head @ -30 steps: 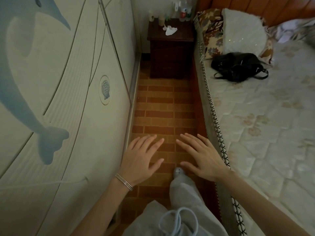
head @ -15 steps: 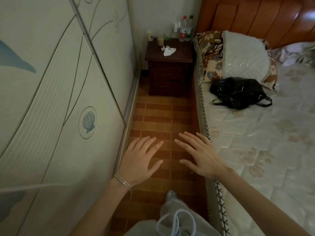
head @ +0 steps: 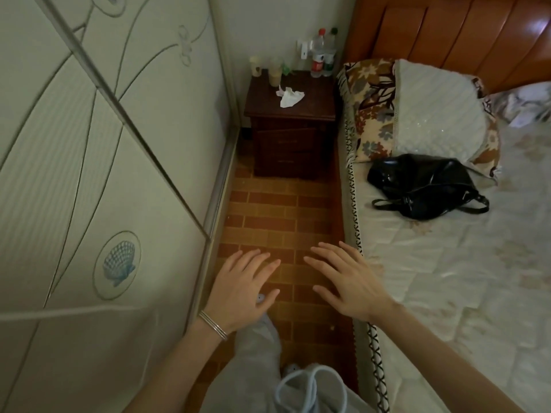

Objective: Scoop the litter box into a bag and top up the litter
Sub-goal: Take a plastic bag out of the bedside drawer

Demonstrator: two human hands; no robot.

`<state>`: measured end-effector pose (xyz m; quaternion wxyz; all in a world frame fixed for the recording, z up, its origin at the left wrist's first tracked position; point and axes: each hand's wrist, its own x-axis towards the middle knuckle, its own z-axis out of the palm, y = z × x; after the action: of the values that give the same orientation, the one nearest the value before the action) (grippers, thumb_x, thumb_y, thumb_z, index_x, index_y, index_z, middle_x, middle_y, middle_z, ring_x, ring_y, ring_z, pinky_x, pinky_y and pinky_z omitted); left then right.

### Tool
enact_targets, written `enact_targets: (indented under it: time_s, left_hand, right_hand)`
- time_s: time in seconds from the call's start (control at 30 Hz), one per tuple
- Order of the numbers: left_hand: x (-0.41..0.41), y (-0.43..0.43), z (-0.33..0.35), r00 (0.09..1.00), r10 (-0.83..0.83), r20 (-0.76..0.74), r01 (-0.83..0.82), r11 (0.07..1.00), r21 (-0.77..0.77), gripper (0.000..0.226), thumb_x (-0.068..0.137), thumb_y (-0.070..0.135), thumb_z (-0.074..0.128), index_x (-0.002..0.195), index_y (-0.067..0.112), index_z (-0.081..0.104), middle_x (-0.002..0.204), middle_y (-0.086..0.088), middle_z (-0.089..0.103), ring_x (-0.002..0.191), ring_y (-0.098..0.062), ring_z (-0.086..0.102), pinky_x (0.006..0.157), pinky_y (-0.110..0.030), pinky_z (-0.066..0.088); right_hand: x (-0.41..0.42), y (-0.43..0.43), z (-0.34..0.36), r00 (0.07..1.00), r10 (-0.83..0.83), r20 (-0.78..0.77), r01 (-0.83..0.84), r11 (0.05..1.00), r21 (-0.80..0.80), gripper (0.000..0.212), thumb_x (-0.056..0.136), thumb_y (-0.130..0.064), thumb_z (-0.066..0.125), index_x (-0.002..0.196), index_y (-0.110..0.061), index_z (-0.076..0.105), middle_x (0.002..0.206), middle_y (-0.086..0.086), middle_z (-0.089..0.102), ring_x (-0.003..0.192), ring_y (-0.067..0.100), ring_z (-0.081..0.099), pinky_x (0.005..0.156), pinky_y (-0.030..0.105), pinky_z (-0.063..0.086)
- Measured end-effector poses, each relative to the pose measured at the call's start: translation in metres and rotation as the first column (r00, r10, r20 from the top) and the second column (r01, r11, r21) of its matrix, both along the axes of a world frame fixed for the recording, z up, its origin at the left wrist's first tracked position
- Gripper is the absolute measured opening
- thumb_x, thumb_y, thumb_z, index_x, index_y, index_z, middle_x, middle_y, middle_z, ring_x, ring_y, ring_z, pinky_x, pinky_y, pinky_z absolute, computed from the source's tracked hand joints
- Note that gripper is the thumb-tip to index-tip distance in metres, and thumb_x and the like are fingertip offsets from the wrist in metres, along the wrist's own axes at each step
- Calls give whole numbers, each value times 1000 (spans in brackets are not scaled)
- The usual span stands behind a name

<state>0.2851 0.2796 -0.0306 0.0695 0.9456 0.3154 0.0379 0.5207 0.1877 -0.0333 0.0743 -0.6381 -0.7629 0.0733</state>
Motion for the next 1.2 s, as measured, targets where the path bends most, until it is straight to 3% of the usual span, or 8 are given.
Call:
enact_targets:
  time_s: [0.2,0.5,0.97,1.2]
  left_hand:
    - [31,98,-5,998,-46,34,46,999,19,53,86,53,40,129,24,53,126,1,59,119,-18,53,104,-41,38]
    - [77,272,25,993,-105,57,99,991,92,55,88,52,39,130,21,52,128,-3,58,121,-21,52,104,-42,37]
    - [170,407,-38,996,-71,-48,70,997,-31,56,88,54,38,134,24,45,133,0,54,125,-18,48,107,-43,34]
    - [244,496,-43,999,-29,-45,27,999,-45,56,90,53,36,138,25,38,137,0,49,128,-18,43,110,-41,27]
  right_hand:
    - [26,87,-1,999,-45,29,46,999,-28,52,91,-53,37,138,-29,38,142,-2,43,136,18,31,112,46,25]
    - [62,239,25,993,-107,46,104,993,55,53,90,-52,37,138,-29,37,142,0,43,136,20,33,110,48,27]
    - [161,378,-32,996,-83,14,84,994,-72,54,91,-54,36,140,-30,35,145,0,39,138,18,28,114,45,19]
    - [234,475,-38,997,-54,-56,51,997,-58,53,90,-51,39,138,-30,37,144,0,40,137,18,31,111,45,26]
